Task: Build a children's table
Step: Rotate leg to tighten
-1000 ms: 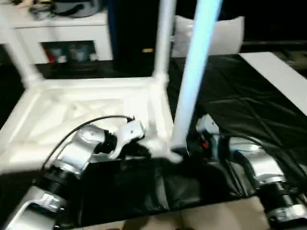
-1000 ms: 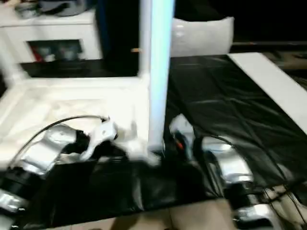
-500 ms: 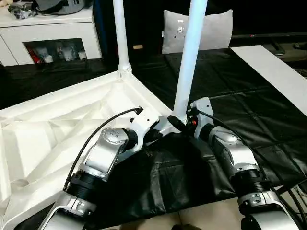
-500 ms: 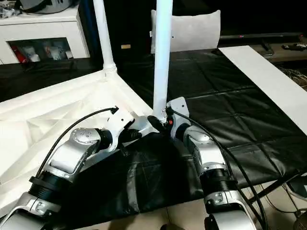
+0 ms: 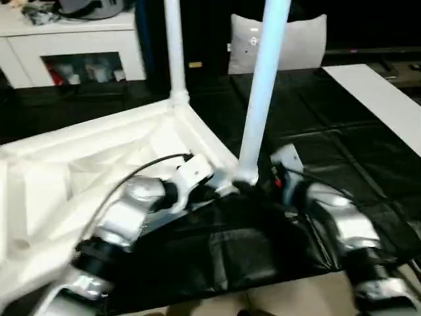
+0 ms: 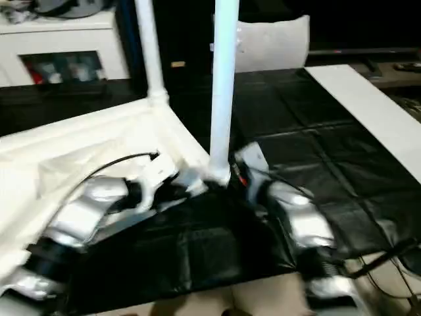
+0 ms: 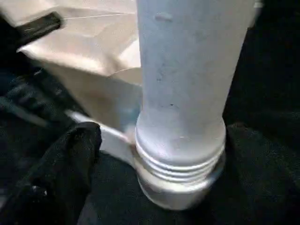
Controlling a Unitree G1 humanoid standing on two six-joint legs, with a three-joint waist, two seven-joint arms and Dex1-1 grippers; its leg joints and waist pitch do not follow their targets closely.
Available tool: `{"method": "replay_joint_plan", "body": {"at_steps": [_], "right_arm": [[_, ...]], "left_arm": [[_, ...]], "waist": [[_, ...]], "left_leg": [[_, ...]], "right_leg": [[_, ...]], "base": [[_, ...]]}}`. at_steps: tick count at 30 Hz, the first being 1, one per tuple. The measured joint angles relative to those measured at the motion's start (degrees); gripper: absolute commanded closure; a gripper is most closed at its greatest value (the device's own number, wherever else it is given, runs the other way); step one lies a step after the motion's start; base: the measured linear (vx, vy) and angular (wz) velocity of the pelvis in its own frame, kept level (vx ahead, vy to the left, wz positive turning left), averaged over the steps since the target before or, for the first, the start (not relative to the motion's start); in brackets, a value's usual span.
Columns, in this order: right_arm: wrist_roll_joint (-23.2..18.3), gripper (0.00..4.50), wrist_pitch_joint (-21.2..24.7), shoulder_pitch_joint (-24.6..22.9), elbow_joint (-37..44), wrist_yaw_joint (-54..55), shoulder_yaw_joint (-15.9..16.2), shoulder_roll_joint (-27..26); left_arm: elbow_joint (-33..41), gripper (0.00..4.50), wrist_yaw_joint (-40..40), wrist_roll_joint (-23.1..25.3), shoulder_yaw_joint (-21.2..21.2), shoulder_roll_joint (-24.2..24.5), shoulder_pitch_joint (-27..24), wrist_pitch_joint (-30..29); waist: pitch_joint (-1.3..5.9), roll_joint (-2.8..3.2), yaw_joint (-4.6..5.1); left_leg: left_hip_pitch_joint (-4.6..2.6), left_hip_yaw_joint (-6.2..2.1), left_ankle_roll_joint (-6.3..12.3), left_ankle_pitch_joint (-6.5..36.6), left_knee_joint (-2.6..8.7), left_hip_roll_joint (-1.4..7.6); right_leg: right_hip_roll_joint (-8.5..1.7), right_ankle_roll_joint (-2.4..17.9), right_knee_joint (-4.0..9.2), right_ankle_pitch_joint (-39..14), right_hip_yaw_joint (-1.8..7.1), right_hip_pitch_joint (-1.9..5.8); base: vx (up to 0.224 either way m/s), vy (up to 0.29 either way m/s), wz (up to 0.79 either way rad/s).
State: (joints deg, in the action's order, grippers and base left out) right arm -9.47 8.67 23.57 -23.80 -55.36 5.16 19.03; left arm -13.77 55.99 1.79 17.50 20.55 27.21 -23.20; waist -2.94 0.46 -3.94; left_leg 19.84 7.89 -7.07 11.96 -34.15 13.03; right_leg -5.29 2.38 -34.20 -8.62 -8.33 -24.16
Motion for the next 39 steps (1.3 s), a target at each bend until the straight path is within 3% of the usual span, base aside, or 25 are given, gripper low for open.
{"method": "replay_joint_plan", "body": {"at_steps": [8, 14, 15, 17, 32, 39], "right_arm": [[-0.9, 0.03, -4.8, -0.9, 1.6, -12.2, 3.2, 6.0], [-1.2, 0.03, -6.4, -1.0, 3.0, -19.6, 6.1, 7.9], [-1.2, 0.29, -6.8, -1.0, 3.0, -20.6, 6.6, 8.0], [-1.2, 0.29, -7.0, -1.0, 3.0, -21.7, 6.9, 8.0], [-1.0, 1.66, -7.7, -0.4, 1.6, -24.2, 10.1, 6.9], [-1.5, 1.87, -6.8, -0.3, 1.2, -24.3, 10.1, 6.7]], "left_arm": [[-2.8, 4.50, 15.6, -2.7, 2.6, 6.8, 0.4, 8.7], [-5.1, 4.50, 21.7, -3.0, 5.4, 8.7, 2.3, 12.5], [-5.2, 4.50, 22.6, -3.0, 5.6, 9.1, 2.4, 13.1], [-5.3, 4.50, 23.9, -2.9, 6.2, 9.4, 2.6, 13.9], [-7.3, 4.50, 25.5, -2.9, 7.0, 9.1, 3.5, 17.1], [-7.4, 4.50, 25.6, -2.9, 6.9, 9.0, 3.5, 16.7]], "waist": [[0.00, 0.00, -1.80], [0.01, -0.03, -2.13], [0.01, -0.03, -2.18], [0.02, -0.03, -2.42], [0.04, -0.06, -2.51], [0.04, -0.07, -2.51]], "left_leg": [[-0.37, 0.04, -0.25, 0.2, -0.07, -0.02], [-0.75, 0.14, -0.26, 0.2, -0.08, -0.02], [-0.79, 0.15, -0.26, 0.2, -0.08, -0.02], [-0.80, 0.16, -0.26, 0.2, -0.08, -0.02], [-0.82, 0.23, -0.26, 0.2, -0.09, -0.04], [-0.82, 0.23, -0.26, 0.2, -0.09, -0.04]], "right_leg": [[-0.02, -0.2, 0.01, -0.1, 0.14, 0.43], [-0.01, -0.3, 0.00, -0.1, 0.26, 0.73], [-0.01, -0.3, 0.00, -0.2, 0.27, 0.77], [-0.01, -0.3, 0.00, -0.2, 0.30, 0.78], [0.00, -0.4, 0.00, -0.2, 0.44, 0.79], [0.00, -0.4, 0.00, -0.2, 0.44, 0.79]], "base": [[0.000, 0.000, 0.00], [0.000, 0.000, 0.00], [0.000, 0.000, 0.00], [0.000, 0.000, 0.00], [0.000, 0.000, 0.00], [0.000, 0.000, 0.00]]}}
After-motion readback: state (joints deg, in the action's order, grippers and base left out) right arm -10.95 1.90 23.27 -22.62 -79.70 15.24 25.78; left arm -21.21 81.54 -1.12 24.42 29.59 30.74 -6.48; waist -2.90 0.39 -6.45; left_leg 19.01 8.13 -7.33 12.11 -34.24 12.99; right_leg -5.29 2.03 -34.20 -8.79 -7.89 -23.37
